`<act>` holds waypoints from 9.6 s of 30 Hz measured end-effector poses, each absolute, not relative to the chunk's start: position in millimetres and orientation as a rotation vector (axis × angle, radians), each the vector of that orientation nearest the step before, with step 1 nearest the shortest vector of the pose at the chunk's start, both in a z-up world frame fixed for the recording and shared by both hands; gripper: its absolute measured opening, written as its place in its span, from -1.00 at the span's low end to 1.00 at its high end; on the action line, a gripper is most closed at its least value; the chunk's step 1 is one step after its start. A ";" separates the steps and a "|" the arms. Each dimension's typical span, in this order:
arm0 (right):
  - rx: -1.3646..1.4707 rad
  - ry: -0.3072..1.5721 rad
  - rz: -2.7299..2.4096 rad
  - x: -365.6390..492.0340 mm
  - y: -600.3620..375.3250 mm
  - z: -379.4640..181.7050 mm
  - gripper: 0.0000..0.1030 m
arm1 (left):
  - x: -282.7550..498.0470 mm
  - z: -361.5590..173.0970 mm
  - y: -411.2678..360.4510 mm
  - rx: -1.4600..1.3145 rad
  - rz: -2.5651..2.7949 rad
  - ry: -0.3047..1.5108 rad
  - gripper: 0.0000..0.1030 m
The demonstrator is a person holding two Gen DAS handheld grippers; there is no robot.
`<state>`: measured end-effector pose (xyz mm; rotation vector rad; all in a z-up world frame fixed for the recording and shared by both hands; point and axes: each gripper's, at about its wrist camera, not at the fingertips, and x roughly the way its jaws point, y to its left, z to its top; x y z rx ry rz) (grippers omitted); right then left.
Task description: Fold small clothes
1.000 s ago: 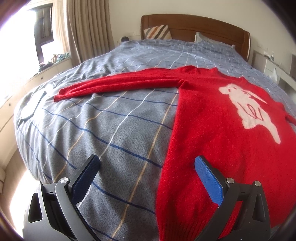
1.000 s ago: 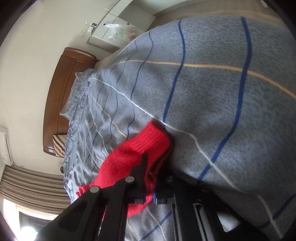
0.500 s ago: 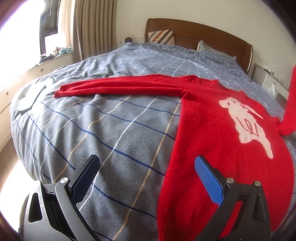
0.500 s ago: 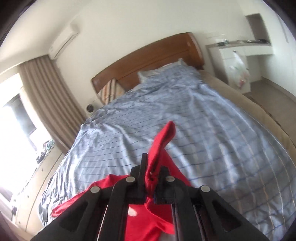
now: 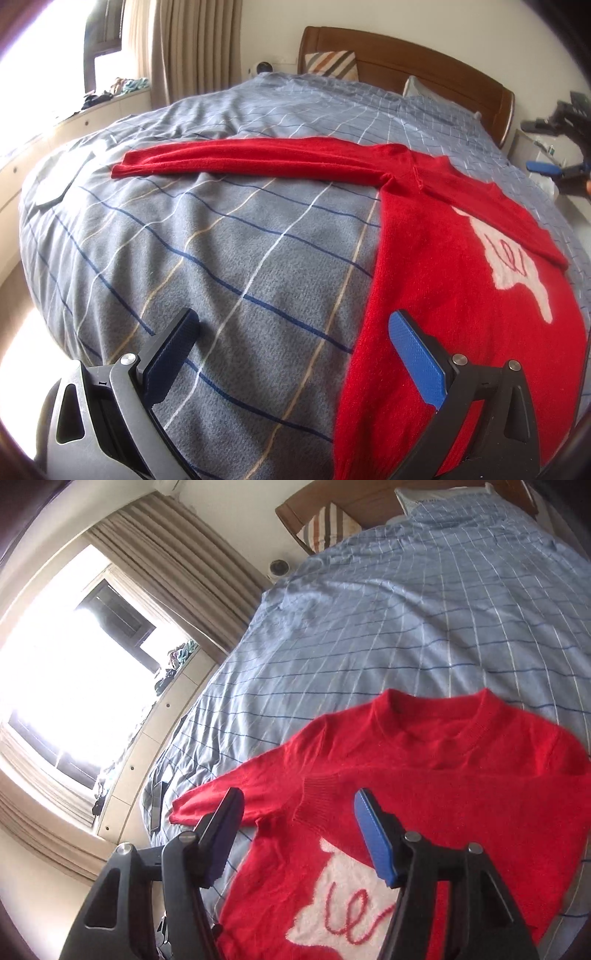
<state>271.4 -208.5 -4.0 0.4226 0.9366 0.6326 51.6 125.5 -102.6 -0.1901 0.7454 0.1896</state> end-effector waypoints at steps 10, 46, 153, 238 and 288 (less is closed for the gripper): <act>0.295 1.080 0.192 236.6 -368.4 -74.9 -0.04 | 53.2 -105.3 127.6 -0.204 0.192 0.756 0.99; -0.056 0.822 0.307 -18.8 -227.6 -105.2 0.18 | 121.4 -72.1 275.1 -0.518 0.153 0.869 0.99; -0.159 0.809 0.161 -36.1 -211.6 -140.2 0.42 | 36.1 -124.2 40.2 0.115 0.025 0.966 0.99; -0.283 0.961 0.116 -20.4 -189.0 -146.6 0.87 | 263.3 -116.5 162.1 0.021 0.030 0.918 0.99; 0.194 0.731 0.092 -67.3 -281.2 -101.7 0.87 | 259.5 -99.5 174.5 -0.047 -0.015 1.019 0.97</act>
